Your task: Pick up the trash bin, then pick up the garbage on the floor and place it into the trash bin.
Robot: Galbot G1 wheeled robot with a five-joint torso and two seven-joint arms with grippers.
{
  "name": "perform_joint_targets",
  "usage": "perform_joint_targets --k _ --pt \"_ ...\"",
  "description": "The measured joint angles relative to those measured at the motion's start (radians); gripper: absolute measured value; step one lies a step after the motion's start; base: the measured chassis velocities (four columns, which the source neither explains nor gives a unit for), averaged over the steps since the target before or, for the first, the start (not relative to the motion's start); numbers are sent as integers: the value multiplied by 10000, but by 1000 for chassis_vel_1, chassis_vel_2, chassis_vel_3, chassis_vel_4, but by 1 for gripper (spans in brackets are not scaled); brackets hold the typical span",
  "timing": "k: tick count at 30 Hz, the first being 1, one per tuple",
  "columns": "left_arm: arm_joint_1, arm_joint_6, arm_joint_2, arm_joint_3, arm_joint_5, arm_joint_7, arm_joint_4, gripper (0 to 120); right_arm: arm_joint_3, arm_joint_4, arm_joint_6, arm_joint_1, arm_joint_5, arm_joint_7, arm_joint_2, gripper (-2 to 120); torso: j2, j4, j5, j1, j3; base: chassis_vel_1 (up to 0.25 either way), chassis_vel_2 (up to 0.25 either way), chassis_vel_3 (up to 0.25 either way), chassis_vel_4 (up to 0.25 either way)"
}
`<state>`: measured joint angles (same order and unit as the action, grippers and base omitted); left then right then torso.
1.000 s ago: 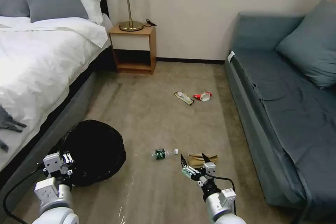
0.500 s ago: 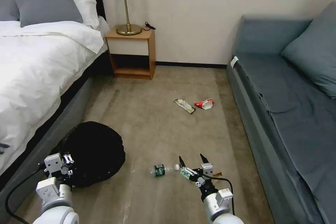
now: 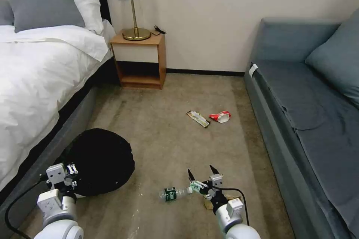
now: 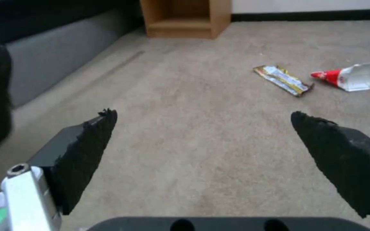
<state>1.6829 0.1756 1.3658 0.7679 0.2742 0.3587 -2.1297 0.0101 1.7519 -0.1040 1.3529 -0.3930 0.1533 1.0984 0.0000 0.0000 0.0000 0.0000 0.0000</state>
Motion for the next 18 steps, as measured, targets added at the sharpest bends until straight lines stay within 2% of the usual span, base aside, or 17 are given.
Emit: perform_joint_targets --k 7,10,11,14,18 --pt "559 12 154 241 323 7 -483 6 -904 -923 263 -1528 -113 -1007 -920 100 0 0 2 0 0 0 0 0 0" --pt "772 28 428 240 177 39 -698 6 -1583 -1370 361 -2451 -26 -1924 -1250 100 0 1 0 0 0 0 0 0 0" --pt "772 28 428 240 177 39 -698 6 -1583 -1370 361 -2451 -26 -1924 -1250 100 0 1 0 0 0 0 0 0 0" --pt "889 35 769 48 -197 211 -706 6 -2279 -2210 388 -3503 265 -3371 -1354 100 0 1 0 0 1 0 0 0 0" --pt "943 -5 896 -85 -410 265 -604 6 -2598 -2804 314 -4057 557 -4171 -1342 100 -1 0 -1 0 0 0 0 0 0"
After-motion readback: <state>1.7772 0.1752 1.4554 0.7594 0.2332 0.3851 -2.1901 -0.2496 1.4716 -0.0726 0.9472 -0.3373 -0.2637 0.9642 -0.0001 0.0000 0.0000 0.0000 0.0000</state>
